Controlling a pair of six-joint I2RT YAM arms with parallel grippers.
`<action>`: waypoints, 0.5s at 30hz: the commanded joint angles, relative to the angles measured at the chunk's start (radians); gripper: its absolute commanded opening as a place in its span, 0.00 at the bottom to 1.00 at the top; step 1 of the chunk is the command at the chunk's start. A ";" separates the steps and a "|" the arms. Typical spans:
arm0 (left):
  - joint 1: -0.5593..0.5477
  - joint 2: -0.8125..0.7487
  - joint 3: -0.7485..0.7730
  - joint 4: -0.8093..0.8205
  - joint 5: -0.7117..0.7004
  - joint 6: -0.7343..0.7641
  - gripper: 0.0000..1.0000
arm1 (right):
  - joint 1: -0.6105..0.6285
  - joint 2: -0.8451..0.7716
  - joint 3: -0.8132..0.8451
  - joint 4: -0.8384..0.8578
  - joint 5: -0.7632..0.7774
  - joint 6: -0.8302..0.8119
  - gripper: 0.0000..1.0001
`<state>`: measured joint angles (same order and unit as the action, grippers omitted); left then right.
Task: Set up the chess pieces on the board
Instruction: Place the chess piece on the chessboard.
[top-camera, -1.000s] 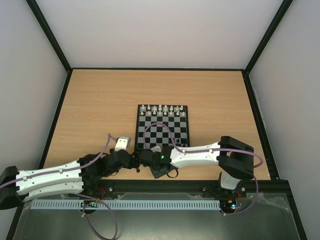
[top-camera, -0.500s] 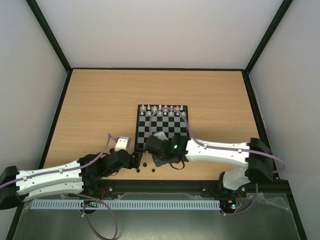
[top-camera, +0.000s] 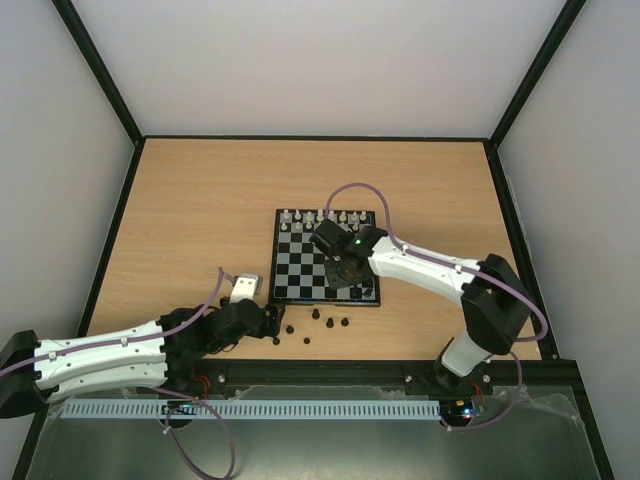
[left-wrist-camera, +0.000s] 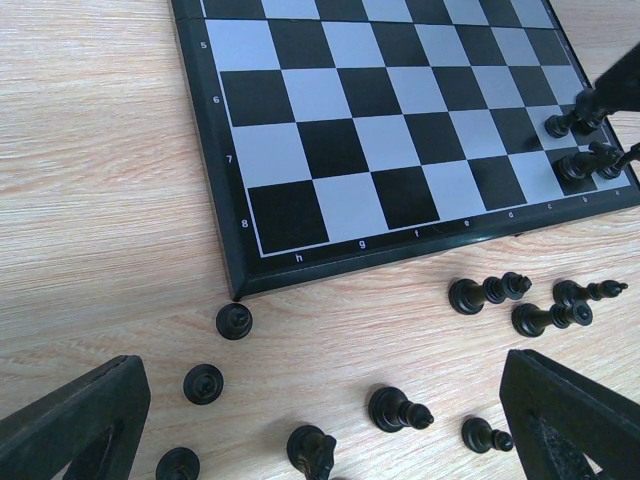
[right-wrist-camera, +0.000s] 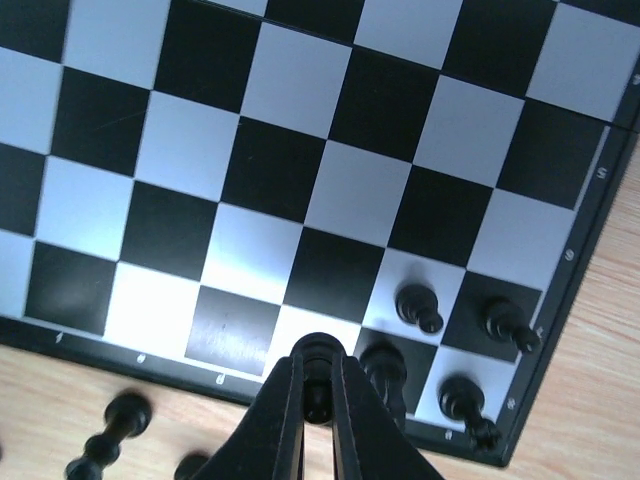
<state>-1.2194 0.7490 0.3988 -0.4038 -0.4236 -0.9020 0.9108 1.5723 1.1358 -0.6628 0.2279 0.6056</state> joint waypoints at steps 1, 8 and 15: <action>-0.009 -0.004 0.005 -0.022 -0.024 -0.007 0.99 | -0.034 0.062 0.025 0.025 -0.056 -0.075 0.05; -0.009 0.001 0.005 -0.022 -0.027 -0.009 0.99 | -0.045 0.147 0.039 0.040 -0.045 -0.084 0.05; -0.009 -0.001 0.005 -0.023 -0.027 -0.009 0.99 | -0.053 0.182 0.033 0.051 -0.031 -0.086 0.06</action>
<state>-1.2194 0.7490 0.3988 -0.4042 -0.4278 -0.9035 0.8669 1.7344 1.1522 -0.5968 0.1879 0.5350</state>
